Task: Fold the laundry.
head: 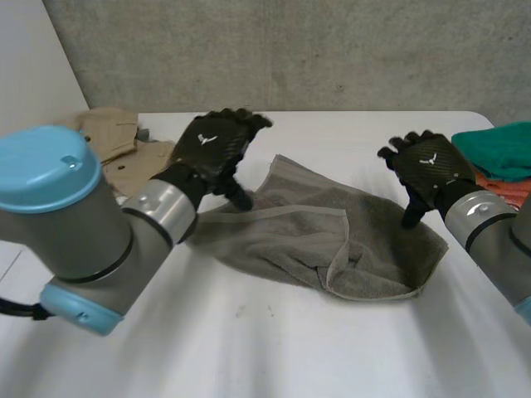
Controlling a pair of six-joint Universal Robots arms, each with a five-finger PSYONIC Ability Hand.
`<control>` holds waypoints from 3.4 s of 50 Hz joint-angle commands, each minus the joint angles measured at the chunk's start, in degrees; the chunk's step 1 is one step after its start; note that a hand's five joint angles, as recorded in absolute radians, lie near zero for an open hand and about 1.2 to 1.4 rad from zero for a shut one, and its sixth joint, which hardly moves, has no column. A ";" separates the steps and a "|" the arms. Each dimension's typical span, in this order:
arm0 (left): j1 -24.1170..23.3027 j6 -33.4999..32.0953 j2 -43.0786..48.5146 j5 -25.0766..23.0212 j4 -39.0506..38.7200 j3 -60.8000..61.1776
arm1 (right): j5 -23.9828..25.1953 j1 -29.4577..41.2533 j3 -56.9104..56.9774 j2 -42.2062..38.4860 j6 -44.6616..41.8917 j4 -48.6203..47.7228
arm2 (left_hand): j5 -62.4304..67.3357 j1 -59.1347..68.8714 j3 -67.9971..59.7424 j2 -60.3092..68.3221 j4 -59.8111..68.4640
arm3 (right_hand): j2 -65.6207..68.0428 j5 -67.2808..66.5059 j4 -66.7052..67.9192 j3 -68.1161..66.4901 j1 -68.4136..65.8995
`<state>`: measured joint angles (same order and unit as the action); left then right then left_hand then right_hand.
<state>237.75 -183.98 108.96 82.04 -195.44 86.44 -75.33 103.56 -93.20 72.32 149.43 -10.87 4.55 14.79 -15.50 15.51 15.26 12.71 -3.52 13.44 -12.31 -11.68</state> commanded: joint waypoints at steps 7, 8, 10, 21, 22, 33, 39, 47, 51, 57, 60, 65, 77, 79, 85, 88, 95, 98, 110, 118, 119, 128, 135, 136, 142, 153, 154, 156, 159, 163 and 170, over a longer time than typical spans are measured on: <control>-2.63 -16.41 4.84 -3.28 -0.56 4.27 | -0.08 -1.34 4.26 -0.60 -6.42 20.98 | 8.43 8.20 -7.49 7.47 7.73 | -0.12 0.93 -0.84 -0.29 -0.91; -3.51 -16.85 5.73 -4.07 -0.56 3.21 | -0.08 -2.12 3.03 -0.60 -8.96 20.98 | 8.44 8.21 -7.50 7.48 7.74 | 0.06 0.75 -0.66 -0.47 -1.09; -5.10 -17.73 7.92 -5.57 -0.56 0.49 | -0.08 -3.18 1.80 -0.52 -11.70 20.81 | 8.44 8.21 -7.50 7.48 7.74 | 0.06 0.75 -0.66 -0.47 -1.09; -9.59 -27.29 24.17 -18.04 0.32 -18.13 | 4.39 -11.27 -5.24 0.01 -28.66 14.83 | 8.61 8.38 -7.67 7.65 7.91 | -2.71 3.52 -3.44 2.31 1.68; -9.67 -28.44 25.32 -19.19 0.41 -19.20 | 4.92 -11.71 -5.41 0.01 -29.28 14.83 | 8.78 8.54 -7.83 7.82 8.08 | -2.71 3.52 -3.44 2.31 1.68; -9.41 -32.32 34.65 -21.84 6.73 -28.08 | 18.54 -17.16 -7.00 -2.09 -32.01 13.69 | 24.73 24.49 -23.78 23.77 24.03 | -2.71 3.52 -3.44 2.31 1.68; -9.32 -34.96 35.27 -21.14 6.91 -28.52 | 20.13 -16.81 -6.38 -7.02 -30.35 7.89 | 36.34 36.10 -35.39 35.38 35.64 | 3.41 -2.60 2.68 -3.82 -4.44; -9.41 -36.72 34.39 -15.25 6.30 -28.61 | 20.57 -16.63 -4.28 -11.06 -26.65 2.53 | 65.43 65.19 -64.48 64.47 64.73 | 49.28 -48.47 48.56 -49.69 -50.31; -9.41 -36.72 34.21 -13.31 5.94 -28.52 | 20.31 -16.28 -1.73 -12.29 -26.04 1.47 | 65.45 65.21 -64.50 64.49 64.74 | 67.29 -66.48 66.56 -67.69 -68.32; -8.80 -36.72 34.30 -11.12 4.81 -29.14 | 16.63 -11.64 3.88 -12.21 -23.23 1.03 | 65.45 65.21 -64.50 64.49 64.74 | 67.29 -66.48 66.56 -67.69 -68.32; -7.84 -36.63 34.04 -6.75 1.66 -31.15 | 13.55 -9.96 6.79 -12.20 -21.65 1.12 | 65.45 65.21 -64.50 64.49 64.74 | 67.29 -66.48 66.56 -67.69 -68.32; -4.41 -36.54 33.42 1.36 -3.81 -33.97 | 8.63 -6.01 13.29 -12.99 -19.88 0.94 | 65.45 65.21 -64.50 64.49 64.74 | 67.29 -66.48 66.56 -67.69 -68.32; -3.43 -36.10 20.61 7.51 0.31 -14.58 | 5.98 -3.54 12.53 -12.38 -19.97 1.99 | 65.45 65.21 -64.50 64.49 64.74 | 67.29 -66.48 66.56 -67.69 -68.32; -3.78 -35.84 15.96 10.40 1.81 -7.39 | 5.98 -3.62 11.03 -11.68 -20.15 2.08 | 65.45 65.21 -64.50 64.49 64.74 | 67.29 -66.48 66.56 -67.69 -68.32; -6.68 -32.33 11.19 17.53 2.69 3.37 | 6.07 -3.54 6.45 -9.57 -20.50 2.26 | 65.45 65.21 -64.50 64.49 64.74 | 67.29 -66.48 66.56 -67.69 -68.32; -9.32 -29.60 10.40 18.15 3.22 4.70 | 6.07 -3.45 5.49 -9.48 -20.50 2.26 | 28.96 28.72 -28.01 28.00 28.25 | 67.29 -66.48 66.56 -67.69 -68.32; -10.56 -28.10 5.83 17.45 3.92 2.15 | 5.98 -3.27 4.69 -9.48 -20.41 2.26 | 6.76 6.53 -5.82 5.80 6.06 | 67.29 -66.48 66.56 -67.69 -68.32; -10.03 -28.37 5.30 17.45 3.58 1.01 | 6.07 -3.36 3.81 -9.39 -20.41 2.26 | 6.60 6.36 -5.65 5.64 5.89 | 67.29 -66.48 66.56 -67.69 -68.32; -4.67 -28.28 5.56 9.21 2.96 2.24 | 6.60 -3.89 2.05 -9.39 -20.32 2.17 | 5.09 4.85 -4.14 4.13 4.38 | 67.29 -66.48 66.56 -67.69 -68.32; -3.18 -29.33 5.65 -3.01 -0.73 -1.35 | 6.68 -3.89 1.26 -9.39 -20.50 2.17 | 1.55 1.31 -0.60 0.59 0.84 | 67.29 -66.48 66.56 -67.69 -68.32; -2.91 -29.33 5.82 -3.90 -0.82 -1.89 | 6.86 -3.89 1.00 -9.39 -20.41 2.17 | 1.55 1.31 -0.60 0.59 0.84 | 67.29 -66.48 66.56 -67.69 -68.32; 1.31 -36.79 11.35 -11.28 -0.21 -5.85 | 7.12 -4.06 0.47 -9.39 -20.06 2.17 | 1.55 1.31 -0.60 0.59 0.84 | 67.29 -66.48 66.56 -67.69 -68.32; 2.01 -46.47 15.93 -13.93 0.14 -7.43 | 6.95 -3.98 0.47 -9.39 -20.41 2.17 | 2.05 1.81 -1.10 1.09 1.35 | 67.29 -66.48 66.56 -67.69 -68.32; 1.93 -47.26 16.71 -13.93 0.32 -7.69 | 6.86 -3.98 0.56 -9.39 -20.50 2.17 | 2.38 2.15 -1.44 1.43 1.68 | 67.29 -66.48 66.56 -67.69 -68.32; 2.10 -49.29 18.83 -13.58 1.46 -8.92 | 6.86 -4.06 0.56 -9.39 -20.50 2.17 | 6.91 6.68 -5.97 5.95 6.21 | 67.29 -66.48 66.56 -67.69 -68.32; 2.45 -49.29 21.20 -11.56 -0.38 -9.89 | 6.25 -3.36 2.49 -10.53 -20.76 2.35 | 65.43 65.19 -64.48 64.47 64.73 | 67.29 -66.48 66.56 -67.69 -68.32; 2.45 -49.29 21.47 -11.03 -0.64 -10.24 | 6.16 -3.36 3.10 -10.80 -20.76 2.35 | 65.44 65.21 -64.50 64.49 64.74 | 67.29 -66.48 66.56 -67.69 -68.32; 2.54 -49.11 22.25 -8.93 -1.61 -11.73 | 6.16 -3.36 4.60 -11.50 -20.85 2.44 | 65.45 65.21 -64.50 64.49 64.74 | 67.29 -66.48 66.56 -67.69 -68.32; 2.98 -48.93 22.96 -7.08 -3.19 -14.01 | 6.07 -3.27 8.72 -12.64 -21.20 2.79 | 65.45 65.21 -64.50 64.49 64.74 | 67.29 -66.48 66.56 -67.69 -68.32; 4.91 -48.76 24.89 -4.44 -6.88 -19.81 | 4.84 -3.10 15.75 -14.48 -21.46 2.61 | 65.45 65.21 -64.50 64.49 64.74 | 67.29 -66.48 66.56 -67.69 -68.32; 7.46 -46.57 28.50 -0.31 -15.05 -36.15 | 3.26 -0.73 33.76 -21.69 -22.26 -6.24 | 65.45 65.21 -64.50 64.49 64.74 | 67.29 -66.48 66.56 -67.69 -68.32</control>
<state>243.55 -232.46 135.01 78.81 -204.33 62.15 -70.83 101.24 -72.77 55.57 127.54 -9.46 56.24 65.64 -68.04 68.43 68.56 67.36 -56.76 68.04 -67.67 -56.76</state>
